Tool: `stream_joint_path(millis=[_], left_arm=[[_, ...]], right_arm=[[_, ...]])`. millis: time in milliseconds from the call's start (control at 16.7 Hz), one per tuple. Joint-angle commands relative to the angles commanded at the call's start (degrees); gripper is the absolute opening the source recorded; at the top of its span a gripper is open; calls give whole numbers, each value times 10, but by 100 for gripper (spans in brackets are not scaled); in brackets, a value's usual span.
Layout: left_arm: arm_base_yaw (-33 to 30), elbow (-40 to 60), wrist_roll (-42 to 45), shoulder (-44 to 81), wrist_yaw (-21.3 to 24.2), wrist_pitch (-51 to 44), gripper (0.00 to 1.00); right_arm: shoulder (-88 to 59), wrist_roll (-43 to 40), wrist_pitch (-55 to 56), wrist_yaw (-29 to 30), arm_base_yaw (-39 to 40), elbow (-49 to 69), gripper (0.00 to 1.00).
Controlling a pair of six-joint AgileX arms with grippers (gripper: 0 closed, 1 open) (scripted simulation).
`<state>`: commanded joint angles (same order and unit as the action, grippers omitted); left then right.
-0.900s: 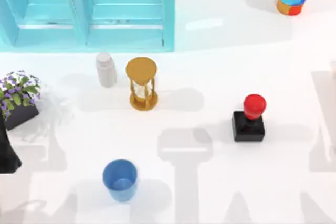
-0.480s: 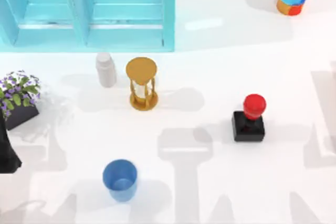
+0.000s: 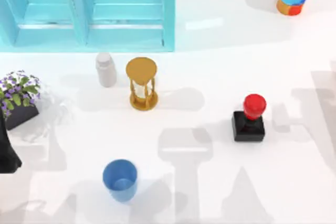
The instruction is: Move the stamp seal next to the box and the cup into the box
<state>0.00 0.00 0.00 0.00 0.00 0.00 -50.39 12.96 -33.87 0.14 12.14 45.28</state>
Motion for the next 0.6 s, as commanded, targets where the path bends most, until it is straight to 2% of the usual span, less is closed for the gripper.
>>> stream_joint_path(millis=[360, 600], left_arm=[[0, 0, 0, 0, 0, 0, 100], [0, 0, 0, 0, 0, 0, 100]], right_arm=[[-366, 83, -222, 0, 81, 308, 100], [-551, 125, -335, 0, 122, 467, 100]])
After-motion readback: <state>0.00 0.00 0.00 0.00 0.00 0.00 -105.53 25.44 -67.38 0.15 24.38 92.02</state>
